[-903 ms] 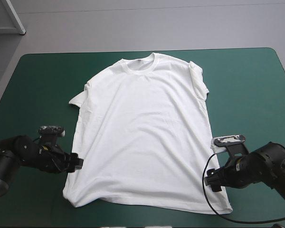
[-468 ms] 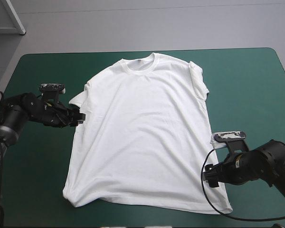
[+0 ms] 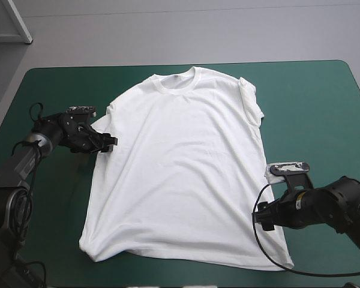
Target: Fold the cloth
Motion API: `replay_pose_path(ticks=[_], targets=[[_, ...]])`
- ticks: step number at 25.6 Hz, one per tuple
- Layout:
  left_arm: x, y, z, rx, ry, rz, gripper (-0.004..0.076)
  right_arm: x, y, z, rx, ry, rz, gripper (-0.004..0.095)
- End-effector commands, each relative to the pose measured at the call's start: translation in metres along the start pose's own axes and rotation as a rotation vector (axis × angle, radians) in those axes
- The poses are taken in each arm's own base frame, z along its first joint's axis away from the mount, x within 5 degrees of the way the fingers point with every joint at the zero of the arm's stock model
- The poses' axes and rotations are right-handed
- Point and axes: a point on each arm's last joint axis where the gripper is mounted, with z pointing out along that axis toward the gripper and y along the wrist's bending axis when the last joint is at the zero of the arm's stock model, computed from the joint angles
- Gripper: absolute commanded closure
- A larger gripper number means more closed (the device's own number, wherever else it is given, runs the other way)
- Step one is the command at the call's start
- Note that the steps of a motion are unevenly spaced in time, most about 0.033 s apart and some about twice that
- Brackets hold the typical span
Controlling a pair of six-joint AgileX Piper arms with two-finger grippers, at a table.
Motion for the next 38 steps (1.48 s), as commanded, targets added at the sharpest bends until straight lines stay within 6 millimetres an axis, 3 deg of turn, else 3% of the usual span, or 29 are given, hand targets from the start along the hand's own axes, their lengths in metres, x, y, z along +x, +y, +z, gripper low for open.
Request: replay_pose_path(ticks=[1, 6, 10, 13, 20, 26, 27, 33, 36, 38], targets=[[-0.018, -0.004, -0.015, -0.004, -0.122, 0.018, 0.0210, -0.016, -0.001, -0.010, 0.025, -0.148, -0.001, 0.0145], [-0.022, -0.007, -0.013, -0.007, -0.167, 0.026, 0.0213, -0.044, -0.008, -0.007, 0.158, -0.215, -0.022, 0.0152], [-0.021, -0.016, -0.004, 0.026, -0.143, 0.038, 0.0267, -0.083, -0.014, 0.007, 0.202, -0.223, -0.017, 0.0196], [-0.017, -0.023, 0.005, 0.041, -0.102, 0.052, 0.0372, -0.115, -0.026, 0.022, 0.177, -0.234, 0.028, 0.0211], [-0.011, -0.024, 0.017, 0.051, -0.029, 0.059, 0.0722, -0.179, -0.052, 0.061, 0.149, -0.217, 0.065, 0.0211], [-0.011, -0.024, 0.017, 0.052, -0.027, 0.059, 0.0734, -0.225, -0.057, 0.097, 0.144, -0.233, 0.072, 0.0245], [-0.010, -0.024, 0.017, 0.053, -0.024, 0.059, 0.0734, -0.234, -0.067, 0.108, 0.155, -0.223, 0.090, 0.0264], [-0.010, -0.024, 0.017, 0.055, -0.015, 0.059, 0.0734, -0.240, -0.071, 0.146, 0.134, -0.157, 0.124, 0.0300], [-0.010, -0.024, 0.017, 0.056, -0.015, 0.053, 0.0734, -0.239, -0.066, 0.161, 0.074, -0.125, 0.131, 0.0481], [-0.010, -0.024, 0.017, 0.056, -0.017, 0.041, 0.0734, -0.240, -0.063, 0.160, 0.036, -0.133, 0.134, 0.0711]])
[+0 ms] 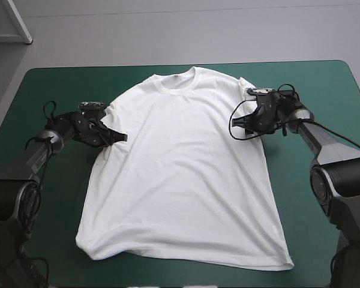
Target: Fold the cloth
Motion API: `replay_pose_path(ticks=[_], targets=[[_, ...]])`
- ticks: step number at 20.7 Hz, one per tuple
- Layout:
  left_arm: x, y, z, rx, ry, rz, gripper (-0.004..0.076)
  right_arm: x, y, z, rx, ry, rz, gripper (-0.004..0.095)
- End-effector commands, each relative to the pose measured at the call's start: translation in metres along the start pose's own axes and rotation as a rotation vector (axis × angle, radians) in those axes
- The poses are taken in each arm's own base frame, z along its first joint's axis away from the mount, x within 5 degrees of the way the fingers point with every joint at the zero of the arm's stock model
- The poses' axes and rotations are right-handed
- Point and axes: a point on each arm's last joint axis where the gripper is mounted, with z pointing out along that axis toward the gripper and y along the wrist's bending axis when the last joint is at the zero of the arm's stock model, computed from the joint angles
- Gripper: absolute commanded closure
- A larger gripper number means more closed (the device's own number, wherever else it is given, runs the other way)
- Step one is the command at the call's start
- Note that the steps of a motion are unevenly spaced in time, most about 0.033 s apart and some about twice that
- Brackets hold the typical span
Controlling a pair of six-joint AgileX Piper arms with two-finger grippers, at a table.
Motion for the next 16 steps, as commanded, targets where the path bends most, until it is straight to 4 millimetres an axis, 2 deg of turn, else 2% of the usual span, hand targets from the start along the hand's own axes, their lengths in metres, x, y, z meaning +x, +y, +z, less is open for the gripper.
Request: replay_pose_path(ticks=[1, 2, 4, 7, 9, 12, 13, 14, 15, 16], targets=[[-0.001, -0.007, -0.009, 0.025, 0.010, -0.018, 0.0734, -0.011, 0.007, -0.024, -0.063, -0.087, 0.009, 0.0888], [-0.003, -0.007, -0.012, 0.023, -0.005, -0.016, 0.0734, -0.014, 0.008, -0.030, -0.065, -0.107, 0.007, 0.0920], [-0.011, -0.009, -0.029, 0.014, -0.072, -0.006, 0.0734, -0.023, 0.009, -0.058, -0.059, -0.178, -0.023, 0.0922], [-0.030, -0.014, -0.062, 0.011, -0.180, 0.011, 0.0734, -0.032, 0.010, -0.108, -0.033, -0.280, -0.053, 0.0922], [-0.048, -0.020, -0.101, 0.014, -0.288, 0.035, 0.0734, -0.036, 0.010, -0.158, 0.001, -0.373, -0.076, 0.0922], [-0.069, -0.032, -0.175, 0.013, -0.445, 0.091, 0.0734, -0.034, 0.006, -0.228, 0.071, -0.518, -0.077, 0.0922], [-0.073, -0.036, -0.200, -0.003, -0.492, 0.114, 0.0734, -0.031, 0.005, -0.252, 0.086, -0.573, -0.073, 0.0922], [-0.077, -0.038, -0.233, -0.042, -0.554, 0.122, 0.0734, -0.025, 0.004, -0.281, 0.105, -0.635, -0.076, 0.0922], [-0.077, -0.039, -0.247, -0.060, -0.580, 0.125, 0.0734, -0.023, 0.003, -0.292, 0.112, -0.657, -0.077, 0.0922], [-0.077, -0.040, -0.278, -0.109, -0.647, 0.132, 0.0734, -0.017, 0.003, -0.318, 0.125, -0.709, -0.078, 0.0922]])
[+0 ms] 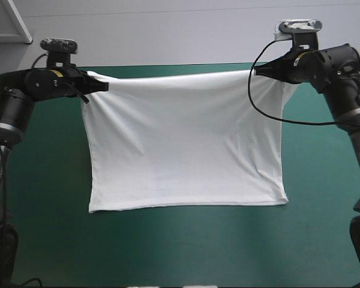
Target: Fold the cloth
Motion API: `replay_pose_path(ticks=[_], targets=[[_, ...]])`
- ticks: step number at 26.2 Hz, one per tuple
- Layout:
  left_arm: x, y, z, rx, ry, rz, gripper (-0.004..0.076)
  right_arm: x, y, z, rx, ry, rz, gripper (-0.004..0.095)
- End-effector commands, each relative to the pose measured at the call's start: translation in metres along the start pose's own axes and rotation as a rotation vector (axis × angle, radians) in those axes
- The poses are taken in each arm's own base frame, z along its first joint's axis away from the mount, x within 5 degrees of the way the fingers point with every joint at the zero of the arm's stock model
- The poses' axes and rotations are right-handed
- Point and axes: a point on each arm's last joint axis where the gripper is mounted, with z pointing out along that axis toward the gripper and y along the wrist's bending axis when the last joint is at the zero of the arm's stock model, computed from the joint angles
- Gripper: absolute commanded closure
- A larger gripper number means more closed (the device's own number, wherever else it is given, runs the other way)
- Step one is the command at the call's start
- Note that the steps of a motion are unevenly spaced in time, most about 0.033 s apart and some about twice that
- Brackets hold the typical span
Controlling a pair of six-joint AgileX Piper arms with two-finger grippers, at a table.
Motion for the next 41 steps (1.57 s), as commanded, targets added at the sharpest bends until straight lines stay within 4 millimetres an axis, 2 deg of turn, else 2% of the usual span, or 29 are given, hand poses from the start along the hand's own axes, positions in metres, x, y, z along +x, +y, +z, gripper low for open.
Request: replay_pose_path(ticks=[1, 4, 7, 8, 9, 11, 12, 14, 16, 17, 20, 23, 26, 29, 32, 34, 37, 41], targets=[[-0.038, -0.003, -0.075, -0.087, -0.229, 0.037, 0.0734, -0.026, -0.010, -0.070, 0.040, -0.213, -0.010, 0.0922], [-0.052, -0.003, -0.114, -0.145, -0.324, 0.049, 0.0734, -0.031, -0.015, -0.101, 0.064, -0.260, -0.010, 0.0922], [-0.062, -0.004, -0.144, -0.181, -0.405, 0.070, 0.0734, -0.033, -0.019, -0.129, 0.081, -0.301, -0.027, 0.0922], [-0.067, -0.006, -0.161, -0.194, -0.455, 0.078, 0.0734, -0.034, -0.021, -0.145, 0.084, -0.326, -0.039, 0.0922], [-0.071, -0.007, -0.171, -0.197, -0.483, 0.082, 0.0734, -0.034, -0.021, -0.154, 0.075, -0.339, -0.046, 0.0922], [-0.073, -0.007, -0.175, -0.207, -0.497, 0.114, 0.0734, -0.035, -0.017, -0.159, 0.032, -0.354, -0.063, 0.0922], [-0.073, -0.007, -0.174, -0.208, -0.493, 0.121, 0.0734, -0.035, -0.015, -0.160, 0.013, -0.359, -0.068, 0.0922], [-0.076, -0.006, -0.160, -0.197, -0.480, 0.125, 0.0734, -0.040, -0.010, -0.146, -0.031, -0.373, -0.076, 0.0922], [-0.080, -0.003, -0.133, -0.176, -0.464, 0.126, 0.0734, -0.049, -0.005, -0.124, -0.059, -0.405, -0.067, 0.0922], [-0.083, -0.001, -0.109, -0.151, -0.446, 0.128, 0.0734, -0.054, -0.002, -0.107, -0.071, -0.422, -0.062, 0.0922], [-0.091, 0.000, -0.080, -0.112, -0.432, 0.130, 0.0734, -0.062, 0.004, -0.077, -0.096, -0.464, -0.048, 0.0922], [-0.102, 0.003, -0.062, -0.099, -0.443, 0.129, 0.0734, -0.070, 0.008, -0.057, -0.117, -0.536, -0.031, 0.0922], [-0.117, 0.003, -0.068, -0.103, -0.500, 0.139, 0.0734, -0.082, 0.009, -0.055, -0.126, -0.612, -0.014, 0.0922], [-0.128, 0.001, -0.081, -0.109, -0.559, 0.150, 0.0734, -0.092, 0.008, -0.070, -0.124, -0.658, -0.014, 0.0922], [-0.130, 0.001, -0.087, -0.112, -0.584, 0.152, 0.0734, -0.099, 0.006, -0.085, -0.115, -0.702, -0.017, 0.0922], [-0.130, 0.001, -0.087, -0.112, -0.577, 0.156, 0.0734, -0.099, 0.004, -0.088, -0.104, -0.703, -0.021, 0.0922], [-0.124, 0.003, -0.068, -0.100, -0.502, 0.153, 0.0734, -0.094, -0.001, -0.073, -0.093, -0.612, -0.016, 0.0922], [-0.109, 0.007, -0.022, -0.069, -0.336, 0.139, 0.0734, -0.074, -0.004, -0.018, -0.072, -0.344, -0.020, 0.0922]])
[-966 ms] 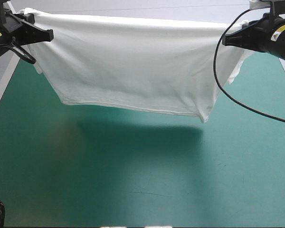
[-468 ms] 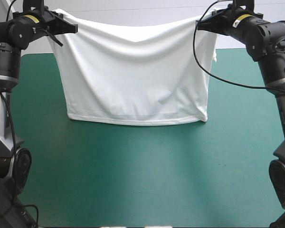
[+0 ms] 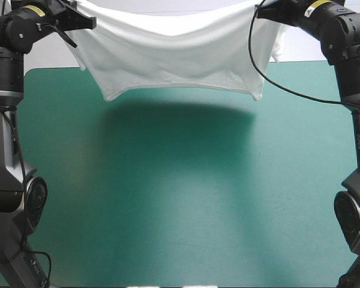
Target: Fold the cloth
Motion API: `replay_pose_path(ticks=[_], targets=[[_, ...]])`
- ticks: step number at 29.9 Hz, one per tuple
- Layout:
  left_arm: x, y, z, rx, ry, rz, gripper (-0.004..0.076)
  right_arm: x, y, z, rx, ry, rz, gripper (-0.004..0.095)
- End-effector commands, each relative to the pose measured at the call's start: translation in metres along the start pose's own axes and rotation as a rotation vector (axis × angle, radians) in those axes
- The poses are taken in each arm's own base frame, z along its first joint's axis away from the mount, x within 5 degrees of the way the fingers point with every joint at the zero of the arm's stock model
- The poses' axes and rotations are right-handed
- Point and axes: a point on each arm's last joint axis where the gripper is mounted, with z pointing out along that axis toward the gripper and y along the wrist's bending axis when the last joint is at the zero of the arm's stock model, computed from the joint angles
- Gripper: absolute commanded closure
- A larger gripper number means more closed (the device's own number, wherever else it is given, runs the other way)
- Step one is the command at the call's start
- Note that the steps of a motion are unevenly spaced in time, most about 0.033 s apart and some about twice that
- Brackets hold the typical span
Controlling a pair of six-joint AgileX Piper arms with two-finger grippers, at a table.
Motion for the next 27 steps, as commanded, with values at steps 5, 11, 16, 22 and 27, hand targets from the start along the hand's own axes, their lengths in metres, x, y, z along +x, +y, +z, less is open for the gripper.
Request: replay_pose_path(ticks=[5, 11, 16, 22, 27], targets=[[0.064, -0.007, 0.063, 0.091, 0.303, -0.045, 0.0734, 0.069, -0.008, 0.059, 0.016, 0.437, 0.012, 0.0922], [0.126, -0.020, 0.076, 0.190, 0.676, -0.048, 0.0734, 0.100, 0.002, 0.071, -0.085, 0.623, 0.083, 0.0922], [0.134, -0.025, 0.040, 0.196, 0.739, -0.058, 0.0734, 0.115, 0.019, 0.042, -0.113, 0.718, 0.088, 0.0922], [0.167, -0.037, -0.003, 0.219, 0.867, -0.104, 0.0734, 0.154, 0.036, -0.005, -0.093, 0.871, 0.040, 0.0922], [0.216, -0.051, -0.035, 0.259, 1.021, -0.122, 0.0734, 0.196, 0.042, -0.039, -0.107, 1.010, 0.011, 0.0922]])
